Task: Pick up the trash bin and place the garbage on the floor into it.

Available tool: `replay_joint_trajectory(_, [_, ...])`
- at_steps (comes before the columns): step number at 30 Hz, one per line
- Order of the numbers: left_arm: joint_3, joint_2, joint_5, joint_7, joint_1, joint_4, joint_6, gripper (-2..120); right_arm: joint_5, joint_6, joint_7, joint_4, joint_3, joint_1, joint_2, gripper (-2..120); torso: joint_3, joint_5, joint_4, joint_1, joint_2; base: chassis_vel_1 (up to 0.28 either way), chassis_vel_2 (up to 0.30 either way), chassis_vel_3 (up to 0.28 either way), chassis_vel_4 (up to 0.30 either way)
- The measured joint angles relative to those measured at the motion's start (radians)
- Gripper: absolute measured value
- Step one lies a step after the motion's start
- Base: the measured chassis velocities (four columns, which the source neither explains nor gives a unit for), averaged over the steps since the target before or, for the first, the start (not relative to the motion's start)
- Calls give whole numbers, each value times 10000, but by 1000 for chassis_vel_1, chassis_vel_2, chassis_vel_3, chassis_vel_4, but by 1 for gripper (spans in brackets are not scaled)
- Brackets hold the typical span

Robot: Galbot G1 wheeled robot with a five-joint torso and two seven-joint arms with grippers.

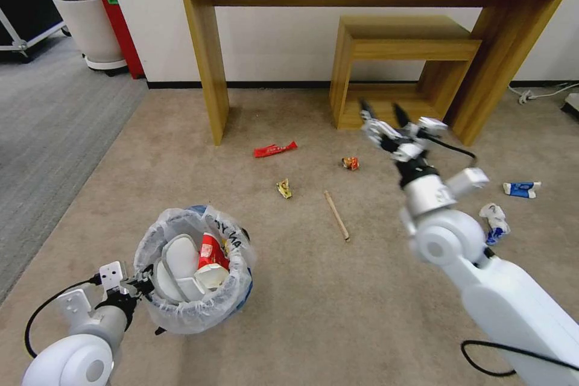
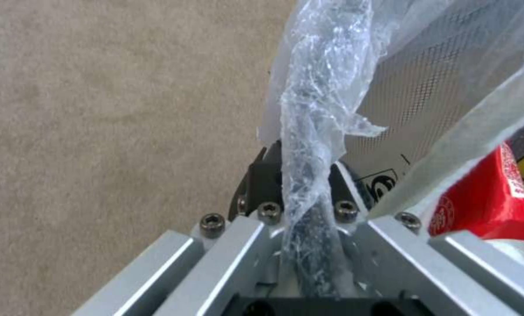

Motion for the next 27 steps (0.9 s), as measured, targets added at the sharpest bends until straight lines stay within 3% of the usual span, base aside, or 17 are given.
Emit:
replay_joint_trajectory(3, [-2, 18, 36, 27, -9, 22, -34, 1, -267, 0, 17, 35, 444, -367, 108, 100, 0, 1, 1, 0, 0, 0, 0, 0, 0])
replay_joint_trajectory(6, [-2, 30, 50, 61, -80, 51, -62, 1, -1446, 319, -238, 146, 1828, -1745, 501, 100, 0, 2, -2, 0, 0, 0, 0, 0, 0])
replay_joint_trajectory(10, [19, 9, 35, 65, -120, 72, -72, 1, -1802, 560, -500, 380, 2486, -2607, 745, 100, 0, 0, 1, 0, 0, 0, 0, 0, 0])
replay_joint_trajectory(22, [-179, 328, -436, -47, 19, -114, 117, 1, -2422, 562, -550, 438, 2978, -3431, 900, 100, 0, -1, 1, 0, 0, 0, 0, 0, 0])
replay_joint_trajectory(27, [-373, 687, -1072, -358, 246, -530, 489, 1, -2751, 483, -540, 117, 2844, -3395, 977, 100, 0, -1, 1, -1, 0, 0, 0, 0, 0])
